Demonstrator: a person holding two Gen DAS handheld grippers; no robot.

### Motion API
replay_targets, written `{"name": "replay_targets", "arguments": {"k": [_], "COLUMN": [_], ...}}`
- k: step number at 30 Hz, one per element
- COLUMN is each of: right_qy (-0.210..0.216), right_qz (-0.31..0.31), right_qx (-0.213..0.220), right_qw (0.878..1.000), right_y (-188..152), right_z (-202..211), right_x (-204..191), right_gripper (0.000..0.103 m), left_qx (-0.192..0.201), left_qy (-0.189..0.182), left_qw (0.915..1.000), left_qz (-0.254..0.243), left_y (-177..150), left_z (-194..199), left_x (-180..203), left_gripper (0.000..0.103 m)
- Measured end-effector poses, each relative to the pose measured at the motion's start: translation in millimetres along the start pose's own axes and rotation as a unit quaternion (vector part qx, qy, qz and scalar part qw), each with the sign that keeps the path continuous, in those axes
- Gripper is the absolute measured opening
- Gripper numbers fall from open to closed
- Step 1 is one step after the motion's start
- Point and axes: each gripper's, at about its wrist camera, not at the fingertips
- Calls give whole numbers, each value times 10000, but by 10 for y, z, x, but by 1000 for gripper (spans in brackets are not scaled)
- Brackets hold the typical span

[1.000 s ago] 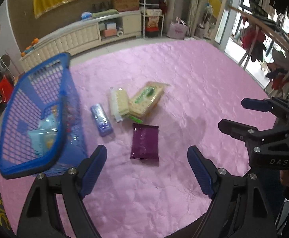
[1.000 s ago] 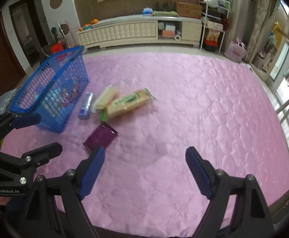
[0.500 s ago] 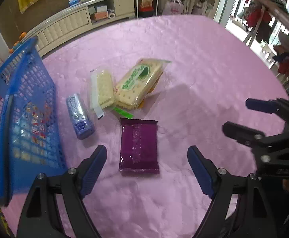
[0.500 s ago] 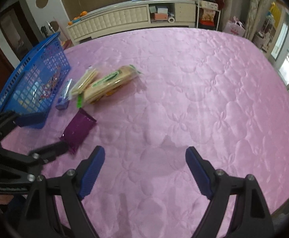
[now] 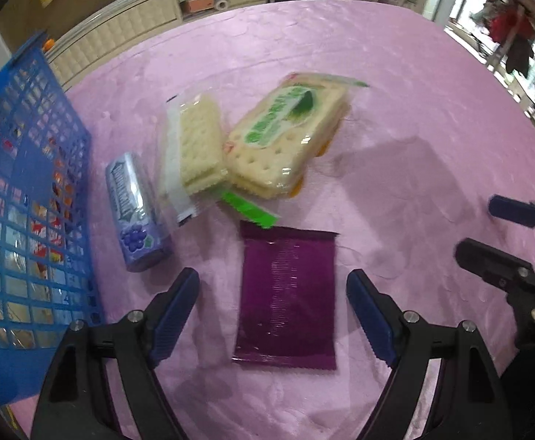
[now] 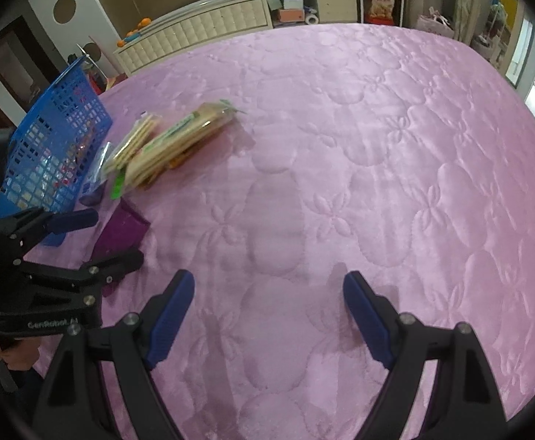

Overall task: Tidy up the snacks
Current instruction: 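Grasp the purple snack bag with the left tool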

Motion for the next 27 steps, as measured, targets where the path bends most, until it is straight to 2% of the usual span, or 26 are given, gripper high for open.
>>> {"name": "replay_targets", "arguments": {"k": [5, 7, 10, 17, 21, 27], "right_qy": [-3, 5, 31, -136, -97, -73], "right_qz": [-25, -35, -77, -177, -222, -127], "right_qx": [-46, -64, -116, -153, -105, 103], "right_qw": [10000, 10000, 9999, 9996, 9997, 9998], "right_y": [-9, -3, 7, 30, 72, 197], "right_z": [-25, -33, -46, 28, 145, 394], "right_x": [-35, -44, -64, -49, -65, -206], "right_gripper": [87, 87, 87, 87, 87, 87], "left_qx": [45, 71, 143, 291, 444, 916], "left_qy": [-112, -136, -185, -261, -332, -387], "left_qw": [9999, 9999, 9996, 9991, 9984, 9947], "left_qz": [-1, -57, -151, -137, -92, -251], "left_y": [-44, -60, -72, -114, -112, -86], "left_z": [-1, 32, 104, 275, 444, 901], "left_x": [-35, -15, 25, 39, 3, 72], "left_gripper": [75, 61, 47, 45, 45, 45]}}
Point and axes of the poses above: each gripper's, at about its wrist camera, not at the fingertips, and z roughly against the way its jaws point, x to its right, y to its top, and after that the axes turned 1 degree about -y, right-handed
